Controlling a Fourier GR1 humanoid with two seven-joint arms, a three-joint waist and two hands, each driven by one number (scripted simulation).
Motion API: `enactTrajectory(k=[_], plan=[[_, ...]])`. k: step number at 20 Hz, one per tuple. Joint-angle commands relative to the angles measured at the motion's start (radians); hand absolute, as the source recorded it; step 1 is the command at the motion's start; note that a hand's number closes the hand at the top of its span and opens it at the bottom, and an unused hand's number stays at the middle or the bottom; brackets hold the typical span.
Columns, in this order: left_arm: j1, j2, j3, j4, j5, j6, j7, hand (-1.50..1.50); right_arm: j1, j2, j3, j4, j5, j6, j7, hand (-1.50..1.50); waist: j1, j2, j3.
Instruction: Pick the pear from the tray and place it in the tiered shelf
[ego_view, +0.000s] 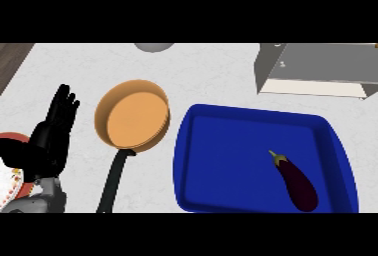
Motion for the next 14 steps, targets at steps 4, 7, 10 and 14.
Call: enactTrajectory(k=[4, 7, 10, 14], plan=[[-0.008, -0.010, -0.005, -0.017, -0.012, 0.018, 0.039, 0.00, 0.112, -0.143, -0.076, -0.089, -0.089, 0.080, 0.118, -1.50, -0.019, -0.005, 0.001], [0.062, 0.020, 0.027, -0.030, 0.021, -0.029, -0.019, 0.00, 0.209, -0.162, -0.104, -0.152, -0.141, 0.130, 0.135, -1.50, -0.017, -0.007, 0.000], [-0.026, 0.024, 0.067, 0.076, 0.033, -0.015, -0.037, 0.00, 0.299, -0.236, -0.150, -0.187, -0.203, 0.256, 0.132, -1.50, -0.032, -0.006, 0.000], [-0.043, -0.005, 0.012, 0.031, -0.017, 0.019, 0.018, 0.00, 0.424, -0.234, -0.196, -0.240, -0.287, 0.320, 0.082, -1.50, -0.018, -0.003, 0.000]])
